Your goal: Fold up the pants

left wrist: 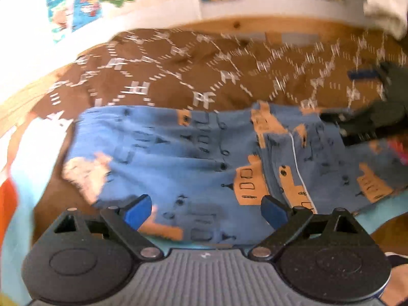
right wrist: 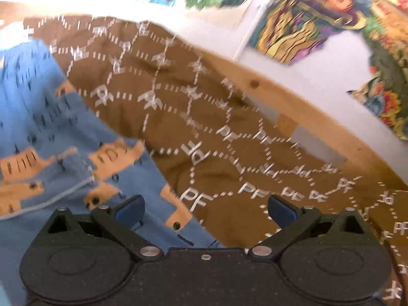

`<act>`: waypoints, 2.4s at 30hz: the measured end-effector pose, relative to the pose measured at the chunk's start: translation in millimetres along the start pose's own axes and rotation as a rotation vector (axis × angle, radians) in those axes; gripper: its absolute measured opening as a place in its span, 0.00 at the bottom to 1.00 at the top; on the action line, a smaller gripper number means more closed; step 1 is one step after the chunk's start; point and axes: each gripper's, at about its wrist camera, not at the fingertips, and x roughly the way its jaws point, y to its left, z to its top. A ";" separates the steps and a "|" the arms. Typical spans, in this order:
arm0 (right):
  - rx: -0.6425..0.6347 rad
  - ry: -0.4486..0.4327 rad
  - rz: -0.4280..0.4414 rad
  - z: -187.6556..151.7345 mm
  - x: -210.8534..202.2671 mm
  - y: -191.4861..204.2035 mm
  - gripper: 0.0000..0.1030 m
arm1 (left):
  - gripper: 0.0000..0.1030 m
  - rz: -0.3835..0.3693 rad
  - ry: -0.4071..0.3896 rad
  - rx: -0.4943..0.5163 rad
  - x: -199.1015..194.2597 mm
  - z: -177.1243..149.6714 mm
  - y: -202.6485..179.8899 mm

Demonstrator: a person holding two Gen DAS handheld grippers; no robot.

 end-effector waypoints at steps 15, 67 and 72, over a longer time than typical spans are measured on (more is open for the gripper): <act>0.029 0.066 0.126 -25.7 -71.6 63.2 0.99 | 0.84 0.079 -0.133 -0.460 0.5 18.2 106.9; 0.488 0.126 -0.098 -88.2 -114.4 -123.6 0.99 | 0.74 -0.448 -0.074 0.336 1.1 42.5 -188.3; 0.568 0.104 0.104 -87.0 -99.0 -108.9 0.99 | 0.74 -0.397 -0.049 0.444 6.6 21.1 -174.5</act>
